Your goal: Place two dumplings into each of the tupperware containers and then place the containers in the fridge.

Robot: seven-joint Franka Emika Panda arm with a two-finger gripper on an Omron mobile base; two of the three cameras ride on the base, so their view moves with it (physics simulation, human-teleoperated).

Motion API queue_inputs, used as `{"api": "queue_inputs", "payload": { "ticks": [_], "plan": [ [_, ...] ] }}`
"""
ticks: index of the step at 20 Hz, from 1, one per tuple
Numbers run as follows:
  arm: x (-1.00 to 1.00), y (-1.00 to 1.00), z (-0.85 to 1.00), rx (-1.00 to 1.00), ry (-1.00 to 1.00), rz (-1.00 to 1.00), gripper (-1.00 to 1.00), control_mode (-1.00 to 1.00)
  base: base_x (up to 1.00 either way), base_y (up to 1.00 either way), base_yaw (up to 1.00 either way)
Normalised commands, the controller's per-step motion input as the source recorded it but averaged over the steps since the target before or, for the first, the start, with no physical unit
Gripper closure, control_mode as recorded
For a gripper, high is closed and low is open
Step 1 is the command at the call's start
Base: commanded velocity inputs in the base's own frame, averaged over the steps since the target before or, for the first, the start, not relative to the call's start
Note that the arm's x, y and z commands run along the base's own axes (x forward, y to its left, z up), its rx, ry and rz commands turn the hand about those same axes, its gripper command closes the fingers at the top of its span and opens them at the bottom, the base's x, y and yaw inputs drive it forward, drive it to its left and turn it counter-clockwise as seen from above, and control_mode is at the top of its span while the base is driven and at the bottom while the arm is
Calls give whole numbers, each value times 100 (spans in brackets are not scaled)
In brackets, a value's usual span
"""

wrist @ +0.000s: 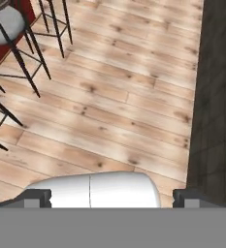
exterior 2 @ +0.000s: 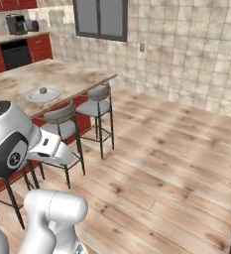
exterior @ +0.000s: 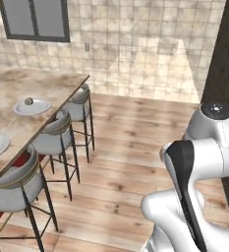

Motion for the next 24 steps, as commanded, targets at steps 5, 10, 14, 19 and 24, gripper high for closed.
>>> {"api": "queue_inputs", "payload": {
  "ticks": [5, 10, 14, 19, 24],
  "plan": [
    [0, 0, 0, 0, 0, 0, -100, 100, 17, -46, 72],
    [0, 0, 0, 0, 0, 0, -100, 100, 13, -56, 69],
    [0, 0, 0, 0, 0, 0, -100, 100, 16, -77, 59],
    [0, 0, 0, 0, 0, 0, -100, 100, 24, -100, 45],
    [0, 0, 0, 0, 0, 0, -100, 100, 46, -88, 48]
  ]
}}
